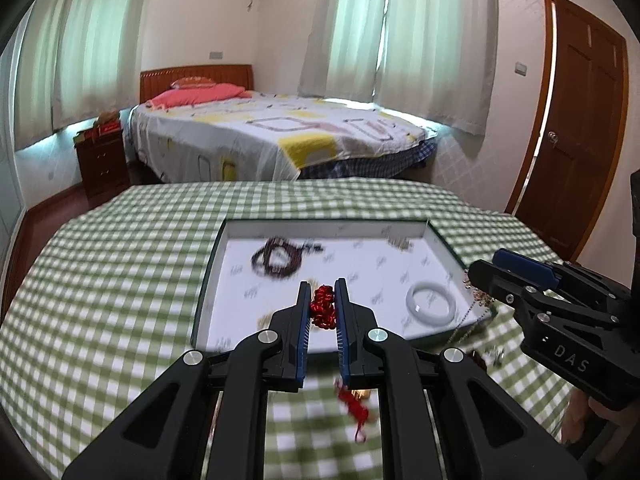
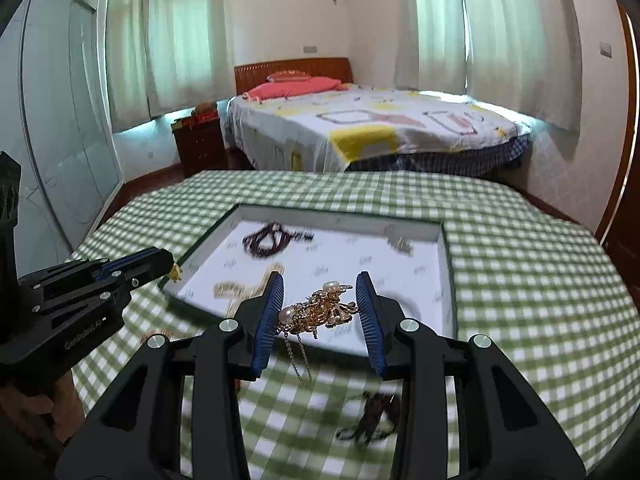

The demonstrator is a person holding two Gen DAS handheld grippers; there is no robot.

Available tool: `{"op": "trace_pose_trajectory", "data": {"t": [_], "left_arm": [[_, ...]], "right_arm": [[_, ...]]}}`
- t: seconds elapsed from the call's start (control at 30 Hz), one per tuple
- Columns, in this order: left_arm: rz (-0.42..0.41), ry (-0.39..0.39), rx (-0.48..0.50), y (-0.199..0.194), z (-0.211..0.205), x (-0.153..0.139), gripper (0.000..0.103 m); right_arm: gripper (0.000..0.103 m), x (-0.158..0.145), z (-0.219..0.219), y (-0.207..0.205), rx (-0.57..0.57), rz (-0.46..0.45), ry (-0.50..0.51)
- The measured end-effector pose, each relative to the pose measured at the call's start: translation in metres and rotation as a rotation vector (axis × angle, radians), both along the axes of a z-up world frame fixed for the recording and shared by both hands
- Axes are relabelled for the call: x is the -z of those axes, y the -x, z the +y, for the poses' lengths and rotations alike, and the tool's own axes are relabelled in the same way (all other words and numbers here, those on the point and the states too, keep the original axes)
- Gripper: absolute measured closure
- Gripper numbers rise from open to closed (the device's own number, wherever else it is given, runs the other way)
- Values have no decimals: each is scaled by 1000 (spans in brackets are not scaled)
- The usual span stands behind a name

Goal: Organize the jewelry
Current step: 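Carry the tassel with the left tool into the tray while the right tool carries the cluster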

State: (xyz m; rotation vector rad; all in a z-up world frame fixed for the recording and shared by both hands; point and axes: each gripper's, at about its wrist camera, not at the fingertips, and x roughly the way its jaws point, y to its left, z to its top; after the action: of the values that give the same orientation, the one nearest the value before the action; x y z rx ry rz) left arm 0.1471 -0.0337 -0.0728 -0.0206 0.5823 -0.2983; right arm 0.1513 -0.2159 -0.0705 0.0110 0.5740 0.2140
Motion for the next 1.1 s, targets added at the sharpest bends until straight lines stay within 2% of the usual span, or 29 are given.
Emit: {"op": "trace_pose_trajectory", "data": {"t": [0.33, 0.53, 0.77, 0.93, 1.1], "left_arm": [[-63, -5, 30, -51, -31, -17, 90], [-73, -1, 9, -88, -47, -16, 90], [12, -34, -29, -131, -68, 21, 90], [102, -72, -45, -155, -78, 50, 90], [191, -118, -49, -171, -86, 61, 90]], "right_arm": [[66, -17, -15, -54, 31, -53, 2], [66, -11, -25, -88, 54, -56, 1], [66, 29, -37, -129, 75, 24, -9], [66, 56, -39, -151, 74, 97, -2], [66, 70, -42, -163, 75, 173, -13]]}}
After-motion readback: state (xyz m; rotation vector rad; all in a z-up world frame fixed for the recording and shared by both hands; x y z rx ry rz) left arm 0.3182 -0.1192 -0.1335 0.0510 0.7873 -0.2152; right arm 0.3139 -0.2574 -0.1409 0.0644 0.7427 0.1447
